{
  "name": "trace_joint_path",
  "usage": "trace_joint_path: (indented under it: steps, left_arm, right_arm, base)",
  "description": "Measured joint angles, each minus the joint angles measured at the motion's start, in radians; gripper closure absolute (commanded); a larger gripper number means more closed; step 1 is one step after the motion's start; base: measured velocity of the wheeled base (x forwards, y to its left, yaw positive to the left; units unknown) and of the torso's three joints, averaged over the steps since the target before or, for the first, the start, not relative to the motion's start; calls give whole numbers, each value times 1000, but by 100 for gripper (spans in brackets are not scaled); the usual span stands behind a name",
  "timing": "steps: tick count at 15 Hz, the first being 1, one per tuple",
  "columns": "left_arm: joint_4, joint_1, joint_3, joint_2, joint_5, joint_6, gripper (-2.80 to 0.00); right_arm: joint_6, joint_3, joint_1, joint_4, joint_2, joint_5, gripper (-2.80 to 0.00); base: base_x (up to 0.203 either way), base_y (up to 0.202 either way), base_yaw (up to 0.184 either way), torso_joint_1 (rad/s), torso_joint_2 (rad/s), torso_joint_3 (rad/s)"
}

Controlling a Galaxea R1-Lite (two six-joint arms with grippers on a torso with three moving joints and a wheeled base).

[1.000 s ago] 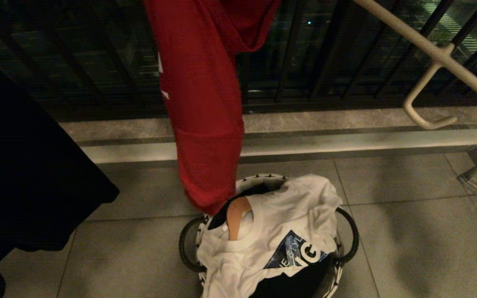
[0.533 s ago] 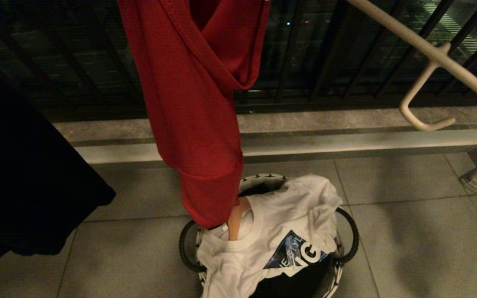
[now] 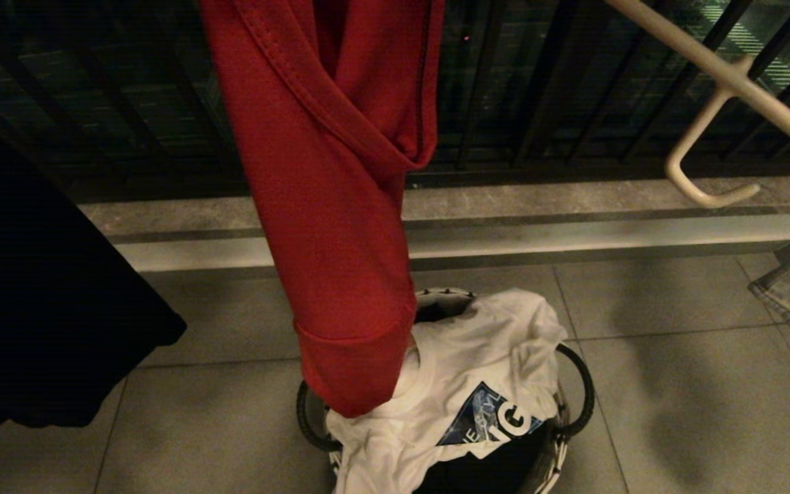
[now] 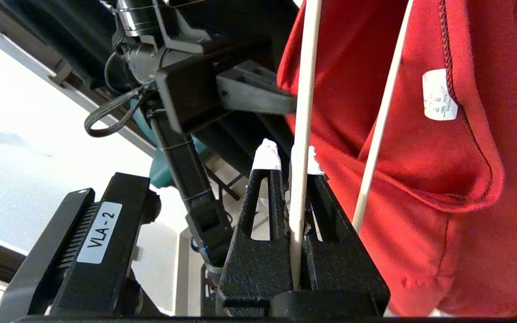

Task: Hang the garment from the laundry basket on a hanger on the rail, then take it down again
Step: Hang the clothes on the clothes rack

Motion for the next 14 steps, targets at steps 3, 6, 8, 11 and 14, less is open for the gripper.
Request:
trace_joint_path:
  steps: [3,6,8,11,14]
  left_arm:
    - [0,-18,7,3,-1,-11,0]
    - [0,-42,9,4,-2,-28,0]
    - [5,-52,11,5,-2,-31,0]
    - [32,-60,20,5,0,-40,0]
    - [33,-60,21,4,3,-36,-280]
  right_arm:
    - [0,0,0,0,0,0,0]
    - [1,0,0,0,0,1,0]
    - [2,1,0,0,0,1,0]
    - [2,1,0,1,-1,1,0]
    - [2,0,0,0,-1,1,0]
  base:
    - [0,0,0,0,0,0]
    - [0,0,0,0,0,0]
    - [0,0,0,0,0,0]
    - [0,0,0,0,0,0]
    - [0,0,0,0,0,0]
